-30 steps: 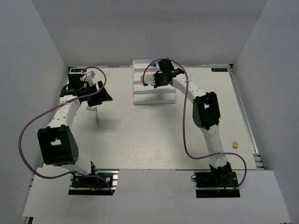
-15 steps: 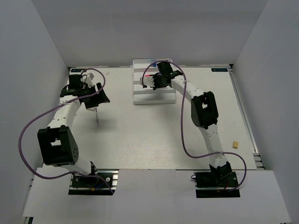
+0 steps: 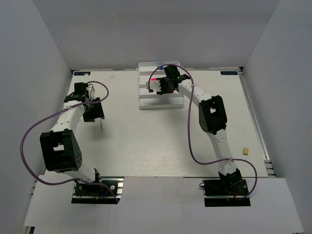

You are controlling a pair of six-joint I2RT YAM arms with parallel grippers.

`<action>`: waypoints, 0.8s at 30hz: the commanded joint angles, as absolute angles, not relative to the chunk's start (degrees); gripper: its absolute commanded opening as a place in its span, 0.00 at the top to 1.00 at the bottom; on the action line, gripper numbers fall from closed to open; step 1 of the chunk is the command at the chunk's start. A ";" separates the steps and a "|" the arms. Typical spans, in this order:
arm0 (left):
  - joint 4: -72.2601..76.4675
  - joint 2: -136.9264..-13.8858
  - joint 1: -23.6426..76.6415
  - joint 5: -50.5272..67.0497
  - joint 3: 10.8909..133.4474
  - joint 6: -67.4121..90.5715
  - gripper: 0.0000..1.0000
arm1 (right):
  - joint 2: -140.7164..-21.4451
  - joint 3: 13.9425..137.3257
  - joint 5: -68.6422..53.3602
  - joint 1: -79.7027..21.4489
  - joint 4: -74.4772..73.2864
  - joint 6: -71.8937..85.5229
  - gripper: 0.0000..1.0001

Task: Sort the stationery into containers
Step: Place the pen in the storage box, then pick up the pen from the center of the board.

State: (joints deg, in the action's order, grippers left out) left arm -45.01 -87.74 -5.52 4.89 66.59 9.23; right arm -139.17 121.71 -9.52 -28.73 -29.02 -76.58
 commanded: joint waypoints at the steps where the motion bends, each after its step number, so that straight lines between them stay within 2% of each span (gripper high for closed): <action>1: -45.26 -88.15 -5.71 2.38 66.09 8.44 0.37 | -136.68 121.47 -11.95 -28.83 -29.27 -74.10 0.63; 10: -39.65 -90.53 -4.39 -1.85 63.37 8.35 0.46 | -128.68 118.82 -16.87 -29.27 -27.16 -65.84 0.64; 17: -36.30 -95.53 -3.87 -3.51 63.81 7.74 0.54 | -124.02 120.51 -24.51 -29.18 -26.99 -46.17 0.63; 24: -32.97 -100.45 -3.34 -4.31 64.25 6.77 0.63 | -118.74 116.98 -28.56 -28.83 -27.32 -39.82 0.62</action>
State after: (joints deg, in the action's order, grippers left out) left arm -36.07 -100.36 -3.99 -3.22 63.64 7.49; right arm -121.62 117.58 -24.80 -28.97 -27.66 -45.06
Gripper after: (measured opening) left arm 0.380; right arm 0.375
